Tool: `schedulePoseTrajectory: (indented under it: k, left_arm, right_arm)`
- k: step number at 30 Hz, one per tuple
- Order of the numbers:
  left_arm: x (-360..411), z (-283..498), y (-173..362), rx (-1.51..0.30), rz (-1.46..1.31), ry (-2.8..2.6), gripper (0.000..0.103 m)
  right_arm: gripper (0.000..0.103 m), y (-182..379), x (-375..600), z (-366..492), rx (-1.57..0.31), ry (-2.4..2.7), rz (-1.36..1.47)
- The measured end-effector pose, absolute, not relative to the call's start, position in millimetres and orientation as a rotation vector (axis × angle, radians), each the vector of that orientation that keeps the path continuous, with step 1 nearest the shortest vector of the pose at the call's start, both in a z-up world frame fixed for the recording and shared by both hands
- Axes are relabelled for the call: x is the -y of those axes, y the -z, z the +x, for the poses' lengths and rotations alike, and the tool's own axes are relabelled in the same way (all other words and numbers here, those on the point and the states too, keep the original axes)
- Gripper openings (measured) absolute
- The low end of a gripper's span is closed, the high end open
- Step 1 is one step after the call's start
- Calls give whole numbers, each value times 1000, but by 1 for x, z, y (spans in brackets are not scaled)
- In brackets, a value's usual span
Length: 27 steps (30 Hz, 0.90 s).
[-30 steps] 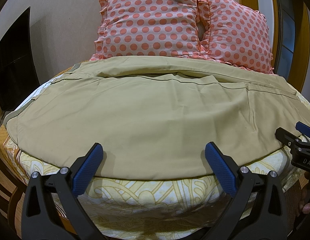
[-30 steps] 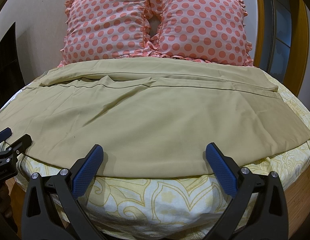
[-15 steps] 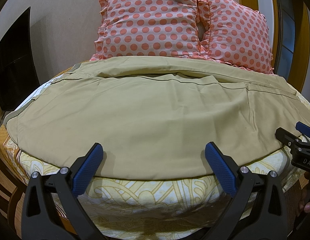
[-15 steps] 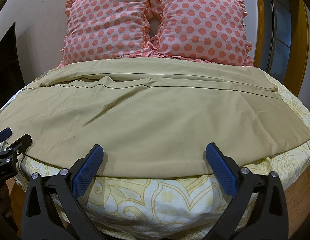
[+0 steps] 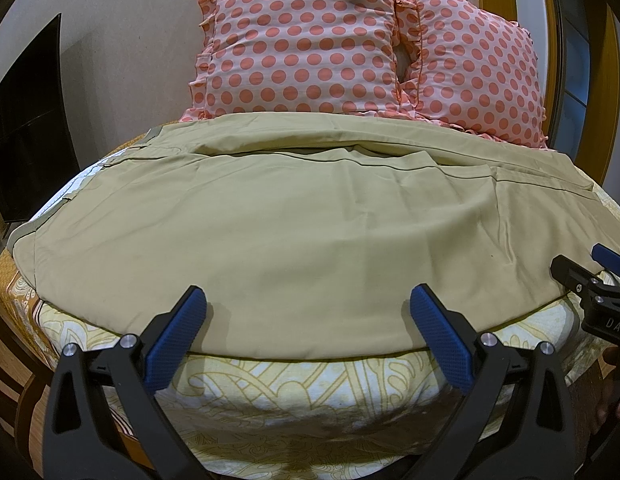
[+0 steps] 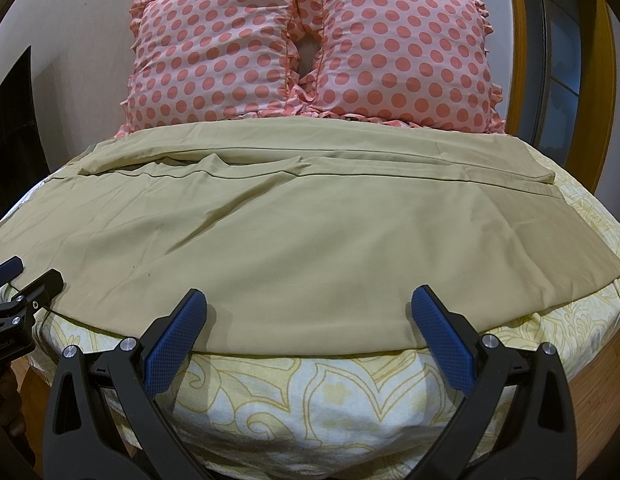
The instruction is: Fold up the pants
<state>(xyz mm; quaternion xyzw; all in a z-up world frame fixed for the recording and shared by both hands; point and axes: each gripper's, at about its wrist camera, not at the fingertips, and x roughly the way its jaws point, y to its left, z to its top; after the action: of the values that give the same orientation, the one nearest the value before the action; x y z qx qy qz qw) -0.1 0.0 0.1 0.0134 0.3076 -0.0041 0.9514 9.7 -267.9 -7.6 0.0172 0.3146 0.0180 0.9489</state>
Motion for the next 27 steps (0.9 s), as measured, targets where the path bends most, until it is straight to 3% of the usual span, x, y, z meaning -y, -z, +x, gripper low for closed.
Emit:
schedulePoseTrajectory:
  k: [19, 23, 27]
  left_arm:
    - [-5, -1, -13, -619, 12, 42, 101]
    - [-6, 6, -38, -539, 35, -11, 101]
    - [-8, 29, -49, -534, 22, -27, 101]
  right_arm:
    - [102, -8, 287, 17, -631, -97, 92]
    - [102, -58, 351, 75, -610, -1, 233]
    - [102, -70, 412, 166, -700, 168, 352]
